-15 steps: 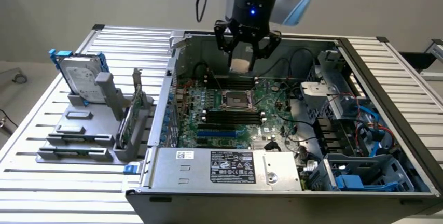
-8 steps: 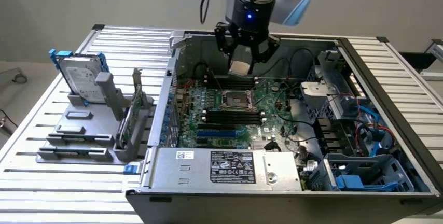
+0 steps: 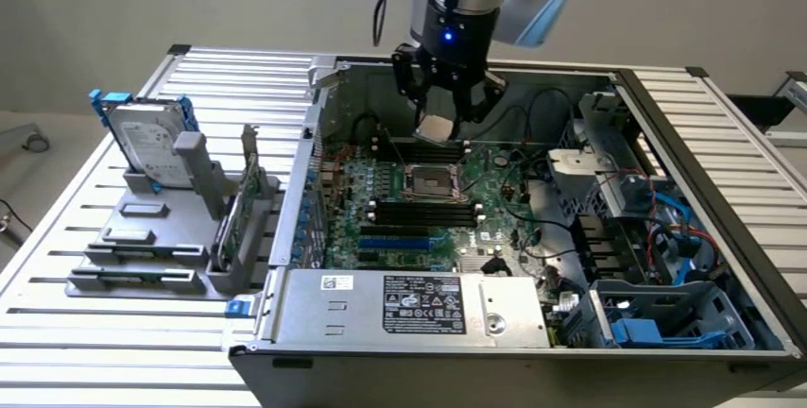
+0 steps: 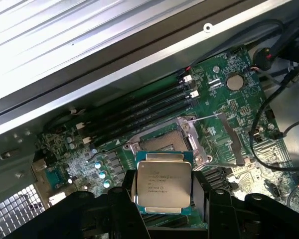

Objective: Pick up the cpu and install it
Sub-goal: 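Place the cpu into insertion slot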

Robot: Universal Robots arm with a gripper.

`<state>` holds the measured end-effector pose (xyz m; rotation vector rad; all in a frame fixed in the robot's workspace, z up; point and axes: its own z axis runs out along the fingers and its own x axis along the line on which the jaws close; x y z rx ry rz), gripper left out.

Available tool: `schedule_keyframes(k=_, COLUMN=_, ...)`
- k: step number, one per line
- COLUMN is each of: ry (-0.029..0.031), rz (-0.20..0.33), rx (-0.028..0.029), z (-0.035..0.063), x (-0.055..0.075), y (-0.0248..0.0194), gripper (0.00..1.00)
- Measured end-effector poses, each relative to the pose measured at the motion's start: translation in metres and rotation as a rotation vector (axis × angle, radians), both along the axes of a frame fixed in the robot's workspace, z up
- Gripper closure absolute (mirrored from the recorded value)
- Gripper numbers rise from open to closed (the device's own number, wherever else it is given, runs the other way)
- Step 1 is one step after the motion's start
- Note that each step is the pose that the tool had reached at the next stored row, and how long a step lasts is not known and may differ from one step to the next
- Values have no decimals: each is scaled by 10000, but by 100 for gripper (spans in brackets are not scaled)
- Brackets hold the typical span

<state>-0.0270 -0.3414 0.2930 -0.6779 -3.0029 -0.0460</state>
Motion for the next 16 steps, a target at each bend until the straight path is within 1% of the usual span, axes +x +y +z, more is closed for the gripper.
schedule_keyframes(k=1, ry=56, rz=-115, rx=-2, z=0, x=0, y=0, gripper=45)
schedule_keyframes(k=2, ry=97, rz=-215, rx=-3, z=0, x=0, y=0, gripper=45)
schedule_keyframes(k=3, ry=124, rz=-336, rx=0, z=-2, x=0, y=0, gripper=45)
schedule_keyframes(k=5, ry=133, rz=-632, rx=2, z=-5, x=0, y=0, gripper=45)
schedule_keyframes(k=9, ry=133, rz=-1314, rx=9, z=-13, x=1, y=0, gripper=45)
schedule_keyframes(k=16, ry=133, rz=-2672, rx=16, z=-30, x=0, y=0, gripper=45)
